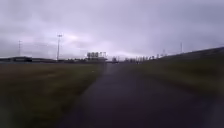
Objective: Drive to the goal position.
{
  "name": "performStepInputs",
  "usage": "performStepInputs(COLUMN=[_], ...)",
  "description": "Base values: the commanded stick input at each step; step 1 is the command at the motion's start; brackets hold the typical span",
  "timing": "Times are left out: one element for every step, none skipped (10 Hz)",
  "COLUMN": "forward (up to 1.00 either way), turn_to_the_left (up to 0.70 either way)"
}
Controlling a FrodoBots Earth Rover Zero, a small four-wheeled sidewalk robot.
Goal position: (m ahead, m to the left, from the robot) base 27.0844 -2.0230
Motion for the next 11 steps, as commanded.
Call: performStepInputs(forward=[1.00, 1.00, 1.00, 1.00, 1.00, 1.00, 1.00, 1.00, 1.00, 1.00, 1.00], turn_to_the_left=[0.00, 0.00, 0.00, 0.00, 0.00, 0.00, 0.00, 0.00, 0.00, -0.10, -0.18])
